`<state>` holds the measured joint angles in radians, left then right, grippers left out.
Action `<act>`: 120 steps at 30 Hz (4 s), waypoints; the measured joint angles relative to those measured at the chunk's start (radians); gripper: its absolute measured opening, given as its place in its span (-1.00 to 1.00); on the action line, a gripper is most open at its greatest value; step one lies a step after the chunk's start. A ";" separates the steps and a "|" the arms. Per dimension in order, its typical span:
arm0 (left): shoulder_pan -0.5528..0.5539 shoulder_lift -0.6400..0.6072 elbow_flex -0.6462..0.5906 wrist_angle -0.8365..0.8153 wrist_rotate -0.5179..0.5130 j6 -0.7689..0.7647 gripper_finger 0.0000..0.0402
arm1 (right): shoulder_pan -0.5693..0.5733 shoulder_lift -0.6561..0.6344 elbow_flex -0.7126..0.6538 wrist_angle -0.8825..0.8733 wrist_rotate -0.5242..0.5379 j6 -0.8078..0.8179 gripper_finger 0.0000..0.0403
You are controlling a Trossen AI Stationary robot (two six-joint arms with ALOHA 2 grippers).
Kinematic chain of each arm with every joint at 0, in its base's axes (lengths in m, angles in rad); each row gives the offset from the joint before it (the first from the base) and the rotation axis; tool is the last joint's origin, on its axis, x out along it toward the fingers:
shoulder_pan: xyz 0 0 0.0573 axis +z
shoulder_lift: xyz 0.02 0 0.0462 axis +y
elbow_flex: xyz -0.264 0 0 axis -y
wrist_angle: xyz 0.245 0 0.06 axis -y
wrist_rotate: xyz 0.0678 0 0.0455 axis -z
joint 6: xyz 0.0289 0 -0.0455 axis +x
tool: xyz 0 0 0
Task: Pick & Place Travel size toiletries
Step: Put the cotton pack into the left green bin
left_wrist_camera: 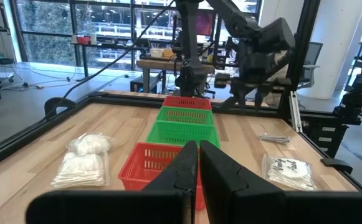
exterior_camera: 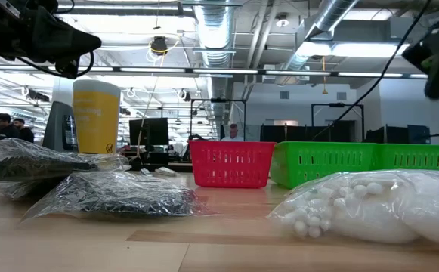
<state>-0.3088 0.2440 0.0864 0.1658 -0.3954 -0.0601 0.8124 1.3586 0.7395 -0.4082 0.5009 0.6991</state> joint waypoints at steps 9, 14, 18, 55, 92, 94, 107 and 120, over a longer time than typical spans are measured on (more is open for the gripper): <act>0.000 0.000 0.000 0.000 0.000 0.000 -0.94 | -0.037 0.166 0.000 0.115 -0.069 -0.003 -0.30; 0.000 0.000 0.000 0.000 0.000 0.000 -0.94 | -0.056 0.245 0.000 0.196 -0.124 -0.002 -0.24; 0.000 0.000 0.000 0.000 0.000 0.000 -0.94 | -0.069 0.296 0.000 0.268 -0.169 -0.003 -0.20; 0.000 0.000 0.000 0.000 0.000 0.000 -0.94 | -0.119 0.432 0.003 0.513 -0.213 -0.123 -0.31; 0.000 0.008 0.000 -0.002 0.000 0.000 -0.94 | -0.145 0.278 0.051 0.328 -0.101 -0.260 -1.00; 0.000 0.012 0.000 0.002 0.000 0.000 -0.94 | -0.145 0.240 0.051 0.290 -0.073 -0.264 -1.00; 0.000 0.014 0.000 0.000 0.000 0.000 -0.94 | -0.145 0.019 0.051 0.136 0.087 -0.307 -1.00; 0.000 0.014 0.000 0.000 0.000 0.000 -0.94 | -0.249 -0.065 0.052 0.024 0.223 -0.317 -1.00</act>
<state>-0.3092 0.2577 0.0864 0.1658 -0.3950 -0.0601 0.5632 1.2934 0.7914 -0.3846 0.7244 0.3817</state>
